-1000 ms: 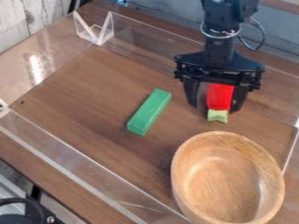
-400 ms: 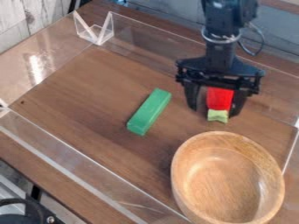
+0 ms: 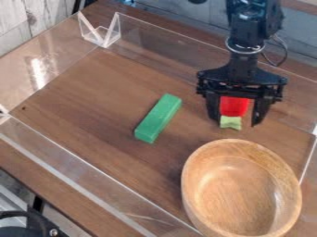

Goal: Move the red object to the left side of the table

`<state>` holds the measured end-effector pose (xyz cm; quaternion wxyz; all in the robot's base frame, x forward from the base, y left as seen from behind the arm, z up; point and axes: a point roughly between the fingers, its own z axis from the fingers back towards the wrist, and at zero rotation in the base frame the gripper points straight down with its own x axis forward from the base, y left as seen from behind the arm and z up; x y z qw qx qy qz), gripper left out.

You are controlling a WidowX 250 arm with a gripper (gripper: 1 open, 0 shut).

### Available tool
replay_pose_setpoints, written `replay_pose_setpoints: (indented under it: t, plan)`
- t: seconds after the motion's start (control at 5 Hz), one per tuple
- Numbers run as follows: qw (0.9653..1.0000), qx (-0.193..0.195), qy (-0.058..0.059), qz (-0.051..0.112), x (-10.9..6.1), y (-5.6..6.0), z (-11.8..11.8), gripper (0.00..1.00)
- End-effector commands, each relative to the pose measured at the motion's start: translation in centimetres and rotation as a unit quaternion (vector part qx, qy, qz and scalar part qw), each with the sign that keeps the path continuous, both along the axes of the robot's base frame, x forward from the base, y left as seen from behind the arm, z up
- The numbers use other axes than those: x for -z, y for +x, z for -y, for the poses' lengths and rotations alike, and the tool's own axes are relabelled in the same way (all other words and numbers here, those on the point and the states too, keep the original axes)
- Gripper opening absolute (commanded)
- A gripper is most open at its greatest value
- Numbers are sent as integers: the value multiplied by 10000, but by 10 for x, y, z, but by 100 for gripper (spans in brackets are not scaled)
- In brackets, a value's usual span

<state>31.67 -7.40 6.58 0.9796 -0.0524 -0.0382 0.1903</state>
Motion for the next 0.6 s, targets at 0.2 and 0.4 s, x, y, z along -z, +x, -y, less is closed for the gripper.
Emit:
replay_pose_setpoints:
  t: [0.2, 0.4]
  plan:
    - [9988, -448, -41, 217, -7, 14, -12, 100]
    - [9982, -570, -48, 187, 1, 16, -18, 100]
